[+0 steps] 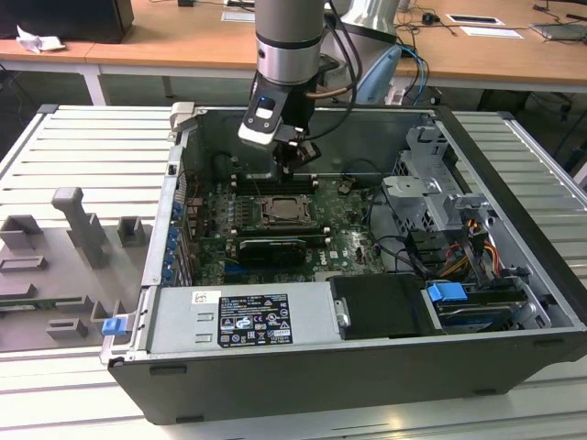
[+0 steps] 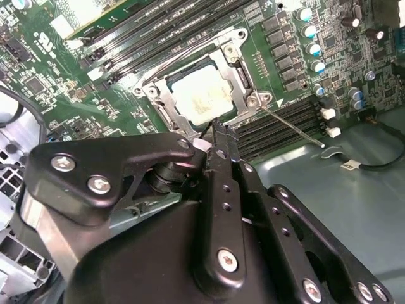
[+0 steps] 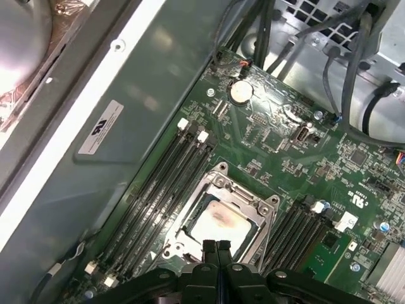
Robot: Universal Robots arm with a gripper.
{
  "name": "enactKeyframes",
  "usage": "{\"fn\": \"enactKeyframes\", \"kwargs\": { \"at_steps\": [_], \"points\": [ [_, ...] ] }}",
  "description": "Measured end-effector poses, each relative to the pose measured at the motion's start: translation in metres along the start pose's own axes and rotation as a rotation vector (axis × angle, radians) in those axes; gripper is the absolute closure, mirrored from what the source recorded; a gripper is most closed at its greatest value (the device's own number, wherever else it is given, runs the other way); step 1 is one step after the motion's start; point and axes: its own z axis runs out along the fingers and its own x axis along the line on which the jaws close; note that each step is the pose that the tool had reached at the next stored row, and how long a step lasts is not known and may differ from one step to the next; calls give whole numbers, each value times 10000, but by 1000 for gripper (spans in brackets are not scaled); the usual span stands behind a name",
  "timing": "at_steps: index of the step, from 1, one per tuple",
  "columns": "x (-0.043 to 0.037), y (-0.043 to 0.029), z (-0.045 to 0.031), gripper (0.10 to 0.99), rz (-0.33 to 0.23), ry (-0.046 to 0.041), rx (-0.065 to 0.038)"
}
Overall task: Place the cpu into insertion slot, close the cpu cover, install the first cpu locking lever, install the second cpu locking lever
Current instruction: 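Install the first cpu locking lever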
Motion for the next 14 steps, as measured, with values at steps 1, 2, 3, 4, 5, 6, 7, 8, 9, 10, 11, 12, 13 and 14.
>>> {"fn": "enactKeyframes", "kwargs": {
  "at_steps": [1,2,3,4,5,6,7,8,9,10,11,12,13,14],
  "points": [
    [0,0,0,980,-46,2,1],
    [0,0,0,980,-136,7,3],
    [0,0,0,980,-190,11,5],
    [0,0,0,980,-229,13,5],
    [0,0,0,980,-299,17,7],
    [0,0,0,980,-337,19,8],
    [0,0,0,980,-384,21,9],
    [0,0,0,980,-424,24,9],
    [0,0,0,980,-459,26,10],
    [0,0,0,980,-518,29,11],
    [0,0,0,980,-580,33,12],
    [0,0,0,980,-684,39,15],
    [0,0,0,980,-820,47,17],
    [0,0,0,980,-955,54,21]
  ]
}}
